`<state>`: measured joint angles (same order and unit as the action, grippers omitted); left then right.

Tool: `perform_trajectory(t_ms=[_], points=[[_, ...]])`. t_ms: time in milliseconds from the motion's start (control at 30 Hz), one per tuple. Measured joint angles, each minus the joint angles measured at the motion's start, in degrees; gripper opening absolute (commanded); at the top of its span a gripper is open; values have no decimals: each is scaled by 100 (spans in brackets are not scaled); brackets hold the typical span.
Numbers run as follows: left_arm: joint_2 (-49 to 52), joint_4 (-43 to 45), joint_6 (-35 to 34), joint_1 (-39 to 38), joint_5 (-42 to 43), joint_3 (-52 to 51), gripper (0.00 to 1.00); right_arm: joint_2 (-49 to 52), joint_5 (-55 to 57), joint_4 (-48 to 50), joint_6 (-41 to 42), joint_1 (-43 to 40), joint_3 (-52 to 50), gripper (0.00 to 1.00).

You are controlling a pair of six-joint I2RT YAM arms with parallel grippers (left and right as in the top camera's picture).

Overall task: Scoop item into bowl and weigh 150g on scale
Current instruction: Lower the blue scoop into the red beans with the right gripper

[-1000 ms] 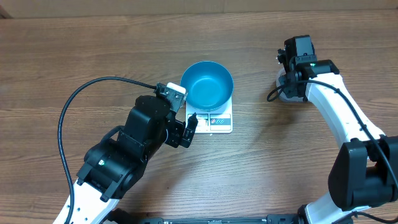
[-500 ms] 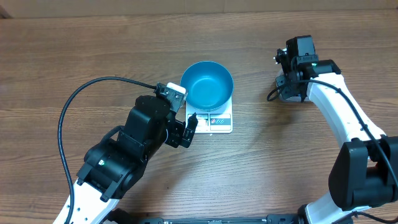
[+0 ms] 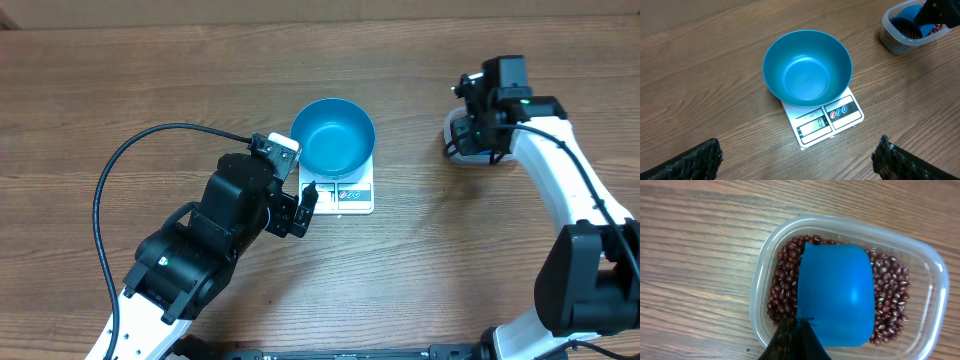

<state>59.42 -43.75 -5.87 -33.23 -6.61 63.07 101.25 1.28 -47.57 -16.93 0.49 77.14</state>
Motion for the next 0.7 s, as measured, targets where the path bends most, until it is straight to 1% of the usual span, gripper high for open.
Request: perform_trajectory(t_ms=[400,567,700], points=[[0,0,0,0,0,0,100,7,-2079,-48,83,-1134,9,4],[0,0,0,0,0,0,100,35,-2562,-199,87,-1355,9,4],[0,0,0,0,0,0,100,39,-2734,-304,94,-1401,9,4]])
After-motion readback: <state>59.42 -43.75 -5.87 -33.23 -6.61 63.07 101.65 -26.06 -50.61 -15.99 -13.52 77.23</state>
